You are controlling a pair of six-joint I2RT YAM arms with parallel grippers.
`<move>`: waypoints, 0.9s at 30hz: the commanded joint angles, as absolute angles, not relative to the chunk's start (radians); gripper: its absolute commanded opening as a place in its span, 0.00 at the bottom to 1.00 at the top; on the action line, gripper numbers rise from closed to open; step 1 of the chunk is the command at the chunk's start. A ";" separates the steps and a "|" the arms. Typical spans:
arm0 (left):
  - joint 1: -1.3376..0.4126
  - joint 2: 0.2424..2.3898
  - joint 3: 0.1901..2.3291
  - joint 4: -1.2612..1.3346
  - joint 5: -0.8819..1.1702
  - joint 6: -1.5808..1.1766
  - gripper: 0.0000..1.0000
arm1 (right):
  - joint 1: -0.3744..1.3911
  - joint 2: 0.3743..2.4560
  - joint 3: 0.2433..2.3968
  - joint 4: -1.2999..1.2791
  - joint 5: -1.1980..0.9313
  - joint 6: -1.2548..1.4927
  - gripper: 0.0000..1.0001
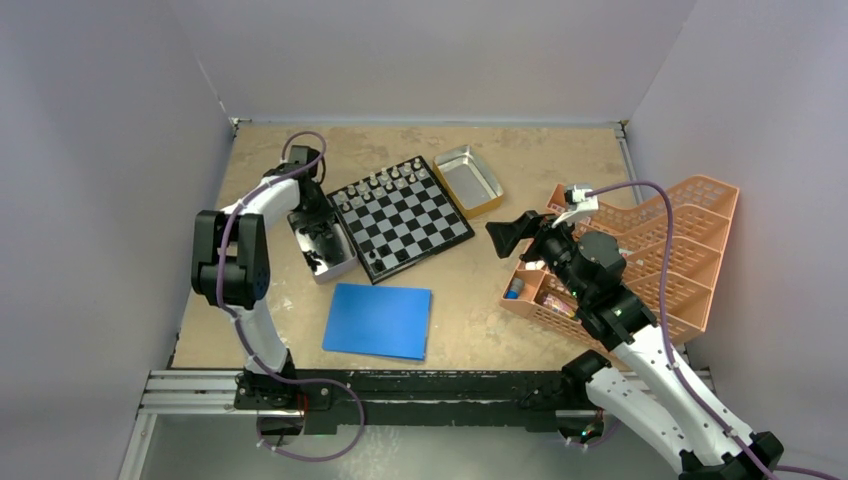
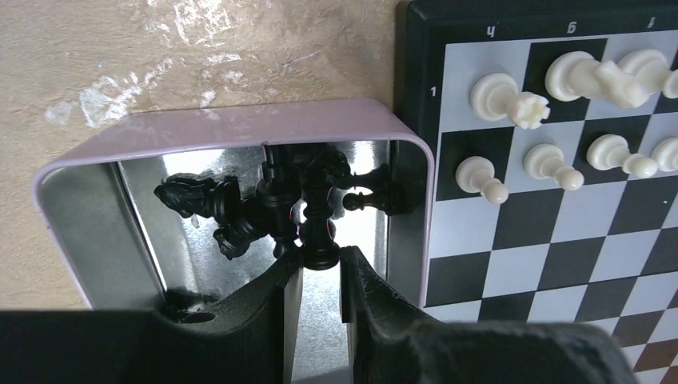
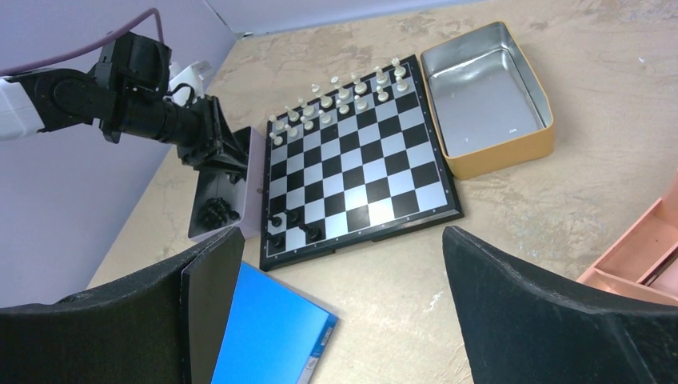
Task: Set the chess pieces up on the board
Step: Pick up the chess piece from the storage box.
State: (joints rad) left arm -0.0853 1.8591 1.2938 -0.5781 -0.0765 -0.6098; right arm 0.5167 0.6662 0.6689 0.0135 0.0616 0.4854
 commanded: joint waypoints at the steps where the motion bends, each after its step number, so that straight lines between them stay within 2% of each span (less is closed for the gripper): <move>1: -0.078 1.877 1.289 -0.561 -0.066 -0.623 0.24 | 0.515 0.663 0.685 0.063 0.070 0.471 0.97; 22: -0.078 1.901 1.286 -0.588 -0.057 -0.616 0.24 | 0.514 0.648 0.685 0.058 0.072 0.471 0.97; 27: -0.078 1.893 1.280 -0.592 -0.052 -0.615 0.28 | 0.515 0.644 0.689 0.054 0.069 0.473 0.97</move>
